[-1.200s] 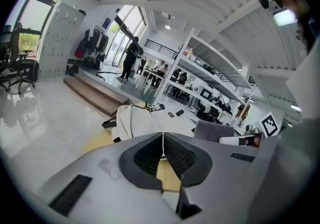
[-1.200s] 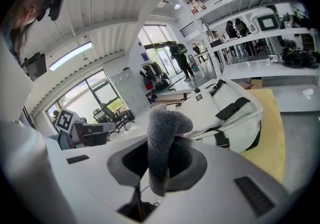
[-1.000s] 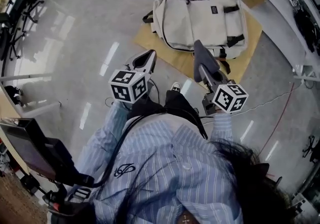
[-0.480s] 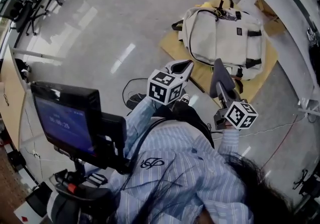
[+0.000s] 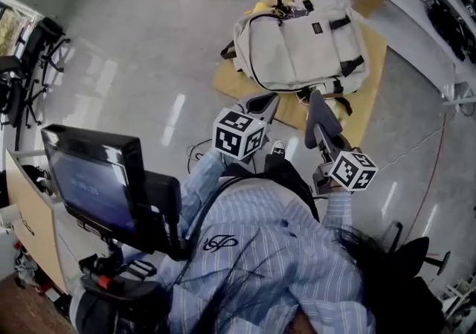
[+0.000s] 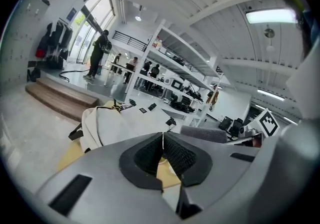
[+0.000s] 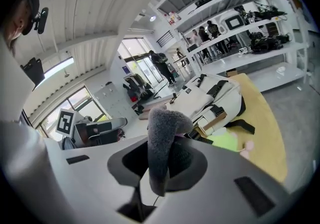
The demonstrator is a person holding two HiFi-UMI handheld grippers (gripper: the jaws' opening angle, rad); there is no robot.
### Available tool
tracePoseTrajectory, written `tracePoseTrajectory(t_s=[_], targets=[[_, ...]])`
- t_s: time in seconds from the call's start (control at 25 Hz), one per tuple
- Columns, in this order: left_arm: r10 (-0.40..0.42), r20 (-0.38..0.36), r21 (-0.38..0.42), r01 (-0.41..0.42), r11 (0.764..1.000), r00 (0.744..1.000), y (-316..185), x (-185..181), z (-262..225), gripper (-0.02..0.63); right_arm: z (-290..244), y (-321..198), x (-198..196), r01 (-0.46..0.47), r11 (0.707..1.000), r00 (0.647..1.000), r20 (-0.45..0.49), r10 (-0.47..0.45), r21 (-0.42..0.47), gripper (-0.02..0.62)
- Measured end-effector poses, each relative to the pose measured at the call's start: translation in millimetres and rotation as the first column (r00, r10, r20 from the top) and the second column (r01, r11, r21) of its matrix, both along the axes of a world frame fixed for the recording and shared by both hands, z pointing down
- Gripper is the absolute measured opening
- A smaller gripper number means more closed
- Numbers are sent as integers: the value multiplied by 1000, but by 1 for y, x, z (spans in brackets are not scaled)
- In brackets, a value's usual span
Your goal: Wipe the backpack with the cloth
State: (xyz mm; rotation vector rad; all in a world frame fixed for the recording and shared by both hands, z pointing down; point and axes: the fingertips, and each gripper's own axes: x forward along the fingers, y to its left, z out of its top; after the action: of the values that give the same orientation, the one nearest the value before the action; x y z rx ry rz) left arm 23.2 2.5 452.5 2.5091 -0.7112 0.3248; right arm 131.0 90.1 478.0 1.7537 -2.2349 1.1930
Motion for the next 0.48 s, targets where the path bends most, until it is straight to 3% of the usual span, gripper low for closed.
tracePoseTrajectory(t_s=[0.28, 0.48], targets=[[139, 0, -5, -139, 990, 990, 12, -19, 8, 9, 0, 16, -26, -175, 984, 984, 33, 174, 34, 57], [240, 17, 4, -240, 971, 971, 40, -67, 17, 9, 12, 42, -71, -258, 966, 965, 44, 257, 23, 57]])
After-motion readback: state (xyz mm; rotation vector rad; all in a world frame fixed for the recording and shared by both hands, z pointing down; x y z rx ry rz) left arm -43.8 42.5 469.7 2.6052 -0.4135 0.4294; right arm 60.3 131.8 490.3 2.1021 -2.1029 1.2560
